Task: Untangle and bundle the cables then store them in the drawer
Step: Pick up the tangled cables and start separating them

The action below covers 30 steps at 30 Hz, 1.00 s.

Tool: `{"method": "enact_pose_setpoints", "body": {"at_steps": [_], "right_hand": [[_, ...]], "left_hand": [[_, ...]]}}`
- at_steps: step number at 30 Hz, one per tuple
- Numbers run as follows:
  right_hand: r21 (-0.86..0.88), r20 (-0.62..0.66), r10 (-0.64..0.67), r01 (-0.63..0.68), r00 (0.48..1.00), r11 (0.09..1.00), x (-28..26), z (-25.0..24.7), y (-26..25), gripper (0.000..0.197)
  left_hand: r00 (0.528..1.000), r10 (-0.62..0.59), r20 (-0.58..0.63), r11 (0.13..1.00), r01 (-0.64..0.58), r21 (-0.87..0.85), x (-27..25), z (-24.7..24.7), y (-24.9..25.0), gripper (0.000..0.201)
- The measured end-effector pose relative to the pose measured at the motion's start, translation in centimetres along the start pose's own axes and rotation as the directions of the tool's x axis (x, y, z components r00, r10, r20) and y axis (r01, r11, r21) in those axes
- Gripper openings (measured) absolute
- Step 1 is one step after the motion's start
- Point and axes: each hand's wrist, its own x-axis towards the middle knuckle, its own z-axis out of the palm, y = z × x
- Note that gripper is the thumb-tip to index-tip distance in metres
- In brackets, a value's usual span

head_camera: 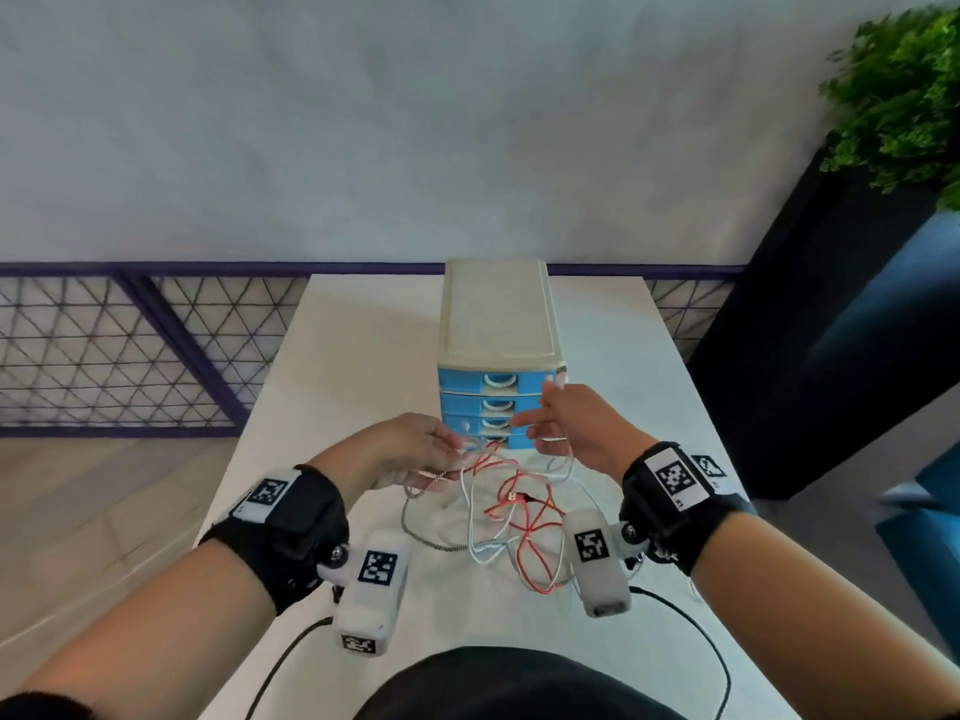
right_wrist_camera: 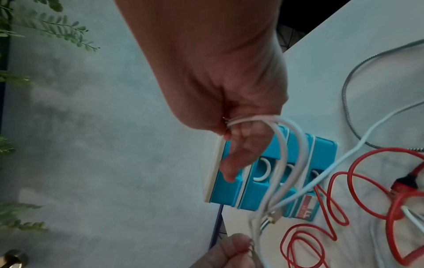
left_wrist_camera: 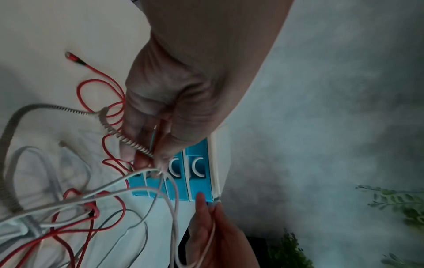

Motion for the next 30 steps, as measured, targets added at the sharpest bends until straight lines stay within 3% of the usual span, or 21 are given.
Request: {"method": "enact_pose_setpoints", "body": {"at_steps": [4, 9, 12, 16, 20, 24, 27, 30], "right_hand": [[0.050, 0.125, 0.071, -0.078, 0.990, 0.996, -0.2, 0.6, -0.4, 0.025], [0.011, 0.172, 0.054, -0.057, 0.984, 0.998, -0.1, 2.2, 0.0, 0.041], [-0.049, 0.168, 0.055, -0.048, 0.984, 0.998, -0.6, 2.6, 0.2, 0.038], [-0.143, 0.101, 0.072, -0.057, 0.992, 0.988, -0.6, 2.0, 0.6, 0.036], [-0.156, 0.032, 0.083, -0.077, 0.996, 0.985, -0.8, 1.1, 0.7, 0.023], [0.024, 0.067, -0.055, 0.053, 0.996, 0.998, -1.0, 1.3, 0.3, 0.029], [0.166, 0.181, -0.121, 0.091, 0.976, 0.982, -1.2, 2.0, -0.2, 0.037], [0.262, 0.153, -0.148, 0.104, 0.977, 0.959, -1.4, 2.2, -0.7, 0.033]], "left_hand": [[0.972, 0.124, -0.198, 0.988, -0.139, -0.063, -1.2, 0.0, 0.0, 0.021], [0.938, 0.251, -0.239, 0.946, -0.290, -0.143, -2.2, 1.2, 0.6, 0.019], [0.935, 0.263, -0.239, 0.941, -0.303, -0.152, -2.8, 1.6, 1.4, 0.017], [0.911, 0.305, -0.279, 0.949, -0.314, 0.012, -3.5, 1.1, 2.5, 0.009], [0.875, 0.353, -0.332, 0.915, -0.397, -0.072, -4.1, 0.5, 3.7, 0.011], [0.841, 0.399, -0.366, 0.875, -0.469, -0.123, -3.9, 1.1, 4.0, 0.005], [0.857, 0.414, -0.308, 0.878, -0.465, -0.113, -3.0, 2.6, 3.6, 0.006], [0.882, 0.426, -0.199, 0.888, -0.450, -0.094, -2.0, 4.2, 3.0, 0.006]]}}
